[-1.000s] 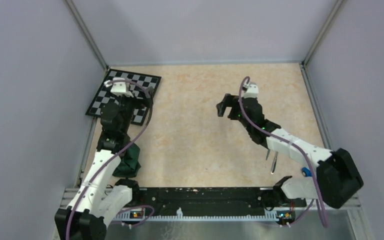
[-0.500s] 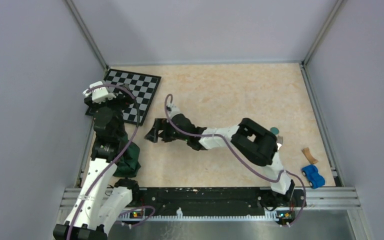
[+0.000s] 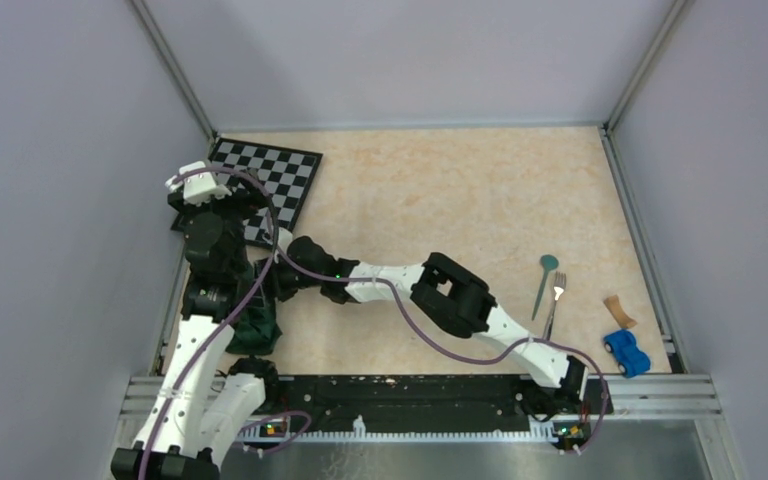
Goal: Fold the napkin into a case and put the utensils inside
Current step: Move the crumpled napkin to the center of the board.
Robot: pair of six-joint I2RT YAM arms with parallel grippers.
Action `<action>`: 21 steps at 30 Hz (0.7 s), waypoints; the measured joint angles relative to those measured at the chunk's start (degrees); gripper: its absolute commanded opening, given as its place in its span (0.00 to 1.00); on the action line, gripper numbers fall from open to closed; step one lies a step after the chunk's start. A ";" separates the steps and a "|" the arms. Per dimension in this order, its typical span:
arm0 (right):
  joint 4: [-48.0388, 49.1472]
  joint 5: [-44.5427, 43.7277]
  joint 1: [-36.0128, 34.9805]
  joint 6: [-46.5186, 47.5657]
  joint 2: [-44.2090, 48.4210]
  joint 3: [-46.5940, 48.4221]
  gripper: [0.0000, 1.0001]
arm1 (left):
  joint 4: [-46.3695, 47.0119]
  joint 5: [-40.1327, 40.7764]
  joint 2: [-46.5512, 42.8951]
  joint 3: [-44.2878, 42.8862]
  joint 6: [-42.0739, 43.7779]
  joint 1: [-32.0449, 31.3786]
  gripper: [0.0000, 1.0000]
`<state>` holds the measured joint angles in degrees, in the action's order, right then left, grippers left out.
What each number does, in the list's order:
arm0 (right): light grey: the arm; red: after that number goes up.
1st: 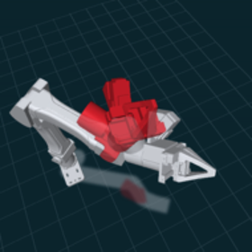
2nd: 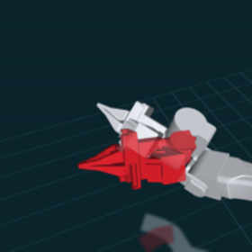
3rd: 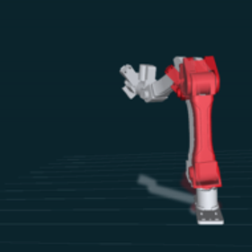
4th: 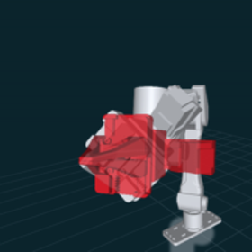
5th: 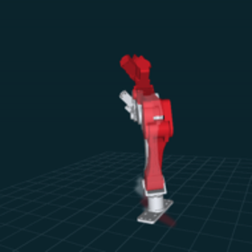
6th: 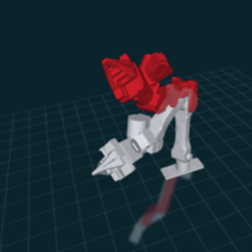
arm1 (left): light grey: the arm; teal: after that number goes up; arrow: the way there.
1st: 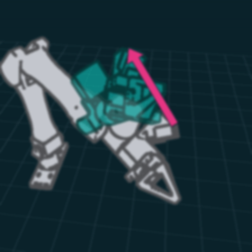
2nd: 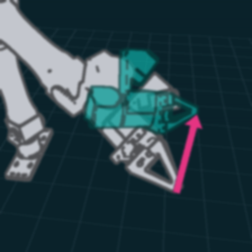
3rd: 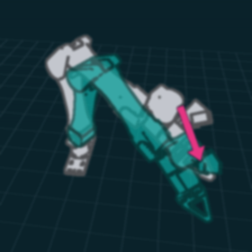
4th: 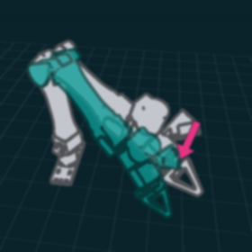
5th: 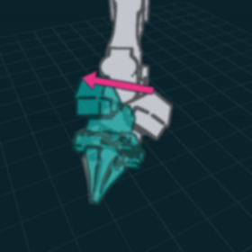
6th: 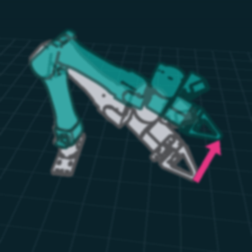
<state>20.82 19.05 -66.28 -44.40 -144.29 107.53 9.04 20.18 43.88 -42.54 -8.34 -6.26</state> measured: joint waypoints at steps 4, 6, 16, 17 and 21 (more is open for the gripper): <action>-4.68 1.18 0.00 2.64 -2.91 4.79 0.28 | 0.39 -0.90 0.00 0.00 -0.04 1.62 0.99; -4.63 0.79 0.15 3.41 -2.45 3.17 0.05 | 0.44 -1.20 0.00 0.00 -0.04 1.92 0.99; -0.15 -0.33 11.32 5.55 26.36 -38.34 0.00 | 1.31 -8.83 2.16 -0.35 0.57 2.23 0.99; -0.70 0.26 13.75 5.90 30.25 -41.09 0.00 | 1.25 -11.02 3.61 -0.87 0.59 2.34 0.99; -4.76 1.60 19.93 8.87 42.25 -49.24 0.00 | 0.35 -20.68 11.85 -5.16 0.13 2.67 0.99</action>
<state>16.05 20.64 -46.35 -35.53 -102.04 58.28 9.39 -0.49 55.72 -47.70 -8.21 -3.60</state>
